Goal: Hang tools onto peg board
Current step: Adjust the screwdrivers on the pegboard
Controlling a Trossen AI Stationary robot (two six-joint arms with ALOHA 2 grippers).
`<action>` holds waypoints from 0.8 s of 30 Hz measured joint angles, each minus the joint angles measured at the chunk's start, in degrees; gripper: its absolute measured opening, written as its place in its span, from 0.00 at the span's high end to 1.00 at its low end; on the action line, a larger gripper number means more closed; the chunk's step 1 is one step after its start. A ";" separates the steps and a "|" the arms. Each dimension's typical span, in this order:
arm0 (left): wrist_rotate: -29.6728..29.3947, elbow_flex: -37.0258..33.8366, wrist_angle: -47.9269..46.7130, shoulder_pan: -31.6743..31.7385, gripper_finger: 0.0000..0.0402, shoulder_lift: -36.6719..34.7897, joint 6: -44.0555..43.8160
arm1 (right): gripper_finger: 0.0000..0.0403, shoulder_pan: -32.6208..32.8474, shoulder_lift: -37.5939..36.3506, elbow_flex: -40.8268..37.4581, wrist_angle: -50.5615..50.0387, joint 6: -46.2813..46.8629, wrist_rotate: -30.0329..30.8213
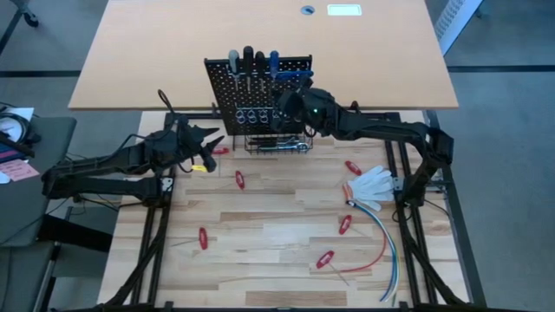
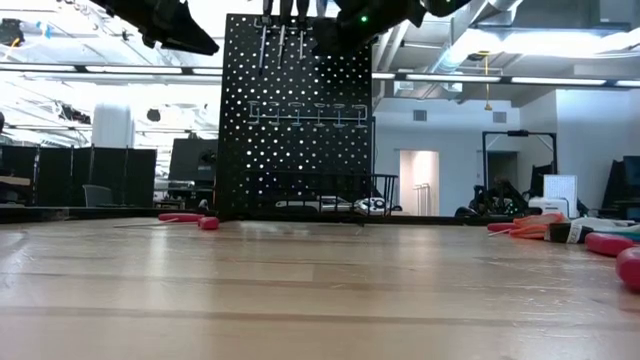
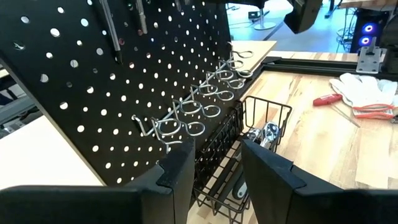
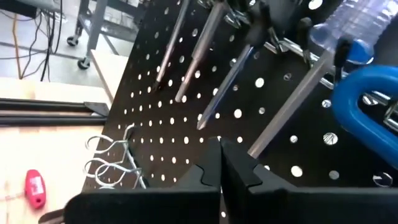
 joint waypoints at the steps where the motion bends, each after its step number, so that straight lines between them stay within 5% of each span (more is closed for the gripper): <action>1: 0.00 0.00 0.00 0.00 0.69 0.00 0.00 | 0.99 0.42 0.00 0.00 0.02 -0.13 0.02; 13: 0.02 0.00 -0.55 -0.04 0.69 0.02 -0.46 | 0.99 7.25 -1.88 -0.15 -1.15 -2.35 -0.54; 24: 0.04 0.00 0.07 -0.11 0.69 0.00 -1.20 | 0.99 3.33 5.55 -0.15 13.69 -2.53 1.63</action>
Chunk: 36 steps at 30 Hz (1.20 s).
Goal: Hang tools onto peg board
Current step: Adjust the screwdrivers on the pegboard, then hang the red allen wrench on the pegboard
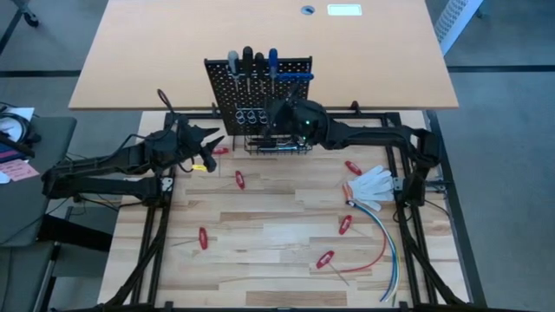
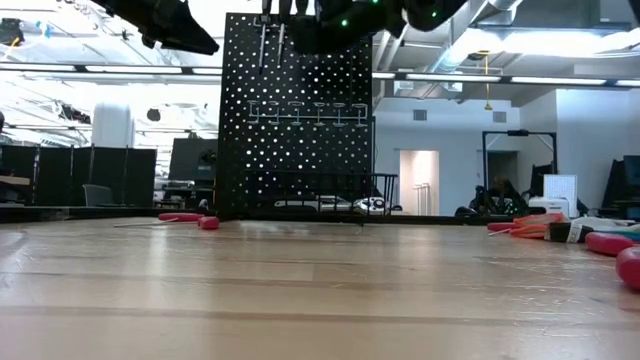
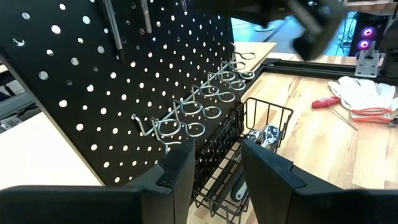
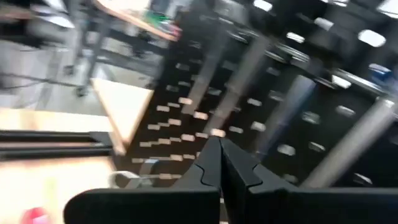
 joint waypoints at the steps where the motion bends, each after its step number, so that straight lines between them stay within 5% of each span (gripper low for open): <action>1: 0.00 0.00 0.00 0.00 0.69 0.00 0.00 | 0.99 -0.32 0.35 0.00 1.12 0.01 1.34; 10: 0.00 0.00 -0.29 0.00 0.69 0.00 -0.12 | 0.99 -0.34 0.37 0.00 2.45 0.22 3.64; 17: -0.02 0.00 -2.50 -0.49 0.69 -0.36 -0.02 | 0.99 6.35 -4.19 -0.33 -3.93 -0.91 4.74; 22: -0.03 0.00 -4.33 -3.79 0.69 -2.37 0.14 | 0.99 13.75 -12.05 -9.41 -5.39 -5.80 10.96; 27: -0.21 0.00 -5.30 -10.14 0.69 -3.16 4.44 | 0.99 19.77 -21.93 -24.44 -8.95 6.05 11.60; 31: -10.90 -0.84 -6.63 -16.11 0.69 1.30 7.10 | 0.99 24.25 -25.46 -35.75 -6.36 19.46 8.03; 34: -22.95 -1.03 -8.38 -19.36 0.69 7.64 4.64 | 0.99 27.00 -24.15 -43.96 8.73 27.38 2.26; 36: -23.92 -1.03 -9.04 -20.80 0.69 11.88 0.99 | 0.99 28.61 -21.19 -48.25 20.47 28.23 -0.16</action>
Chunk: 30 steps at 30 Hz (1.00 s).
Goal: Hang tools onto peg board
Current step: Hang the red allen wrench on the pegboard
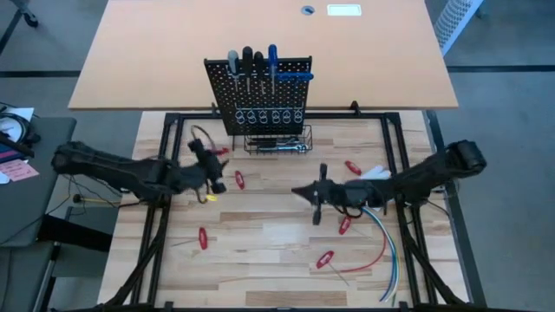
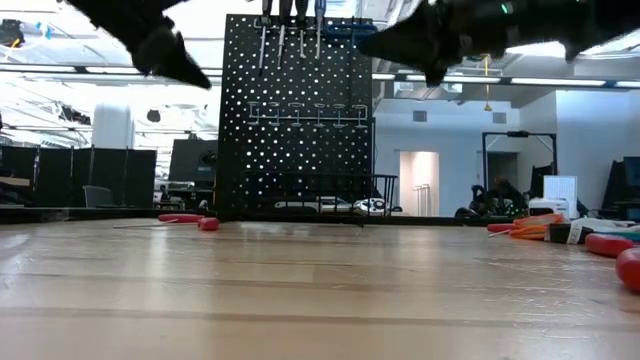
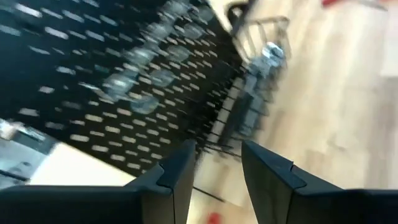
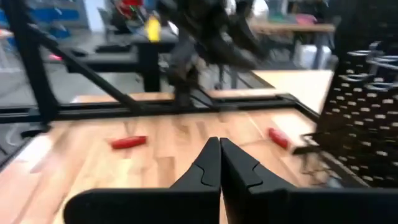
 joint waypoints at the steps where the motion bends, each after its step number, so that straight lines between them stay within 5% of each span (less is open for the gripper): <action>1: 1.02 0.00 -0.80 -0.50 0.69 1.98 -2.90 | 0.99 0.55 1.90 -1.62 5.17 -0.58 -0.20; 5: 12.81 -0.45 -1.97 -1.87 0.69 10.33 -10.83 | 0.99 0.56 9.29 -4.28 18.99 -2.09 -0.53; 11: 15.91 -2.83 -2.03 -1.88 0.68 19.95 -24.58 | 0.99 0.58 15.53 -3.98 23.41 1.66 -0.58; 16: 24.85 -5.87 2.27 0.93 0.65 24.32 -30.38 | 0.98 0.56 14.77 -3.96 23.75 1.66 -0.78; 30: 27.56 -13.06 15.15 10.40 0.71 27.25 -30.53 | 0.97 0.62 12.61 -3.96 18.96 -0.99 -1.51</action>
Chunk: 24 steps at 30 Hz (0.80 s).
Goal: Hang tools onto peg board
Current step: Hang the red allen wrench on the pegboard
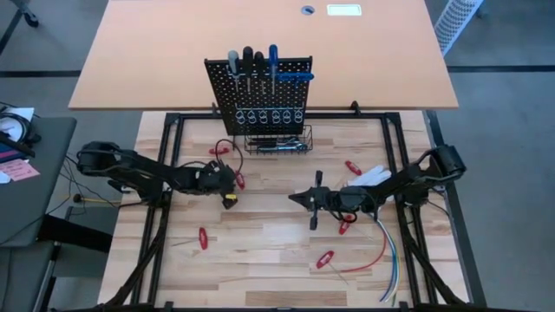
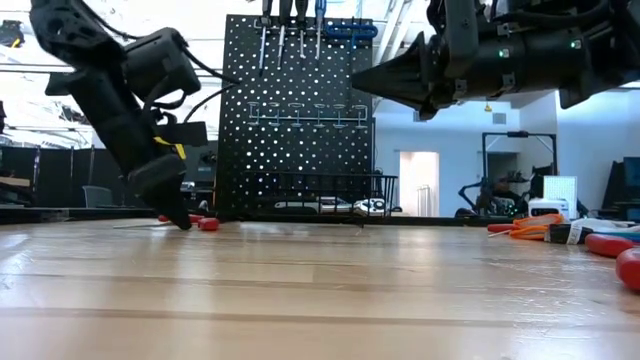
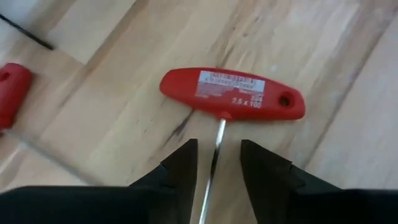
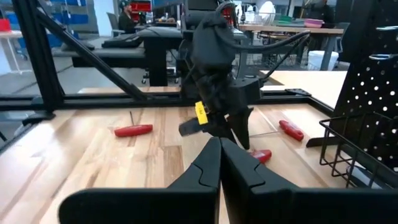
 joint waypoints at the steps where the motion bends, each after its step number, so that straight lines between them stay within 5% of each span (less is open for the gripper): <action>1: 2.16 -0.77 1.88 0.75 0.73 -0.05 0.53 | 0.97 -0.01 0.00 0.00 -0.18 -0.49 0.00; 7: 7.14 -6.16 15.59 2.07 0.96 0.02 2.58 | 0.97 -0.52 -0.02 0.02 -0.84 -1.77 0.00; 12: 10.55 -7.55 26.27 0.72 0.99 0.42 5.09 | 0.94 -1.40 -0.04 0.13 -2.37 -2.05 0.00; 20: 31.20 -7.20 48.51 -1.58 1.00 0.22 17.17 | 0.65 -2.32 -0.37 15.26 -38.42 -12.80 -7.17; 24: 41.83 -6.51 52.13 -1.46 1.00 0.22 19.63 | 0.48 -1.88 -0.48 21.84 -45.38 -23.04 -7.19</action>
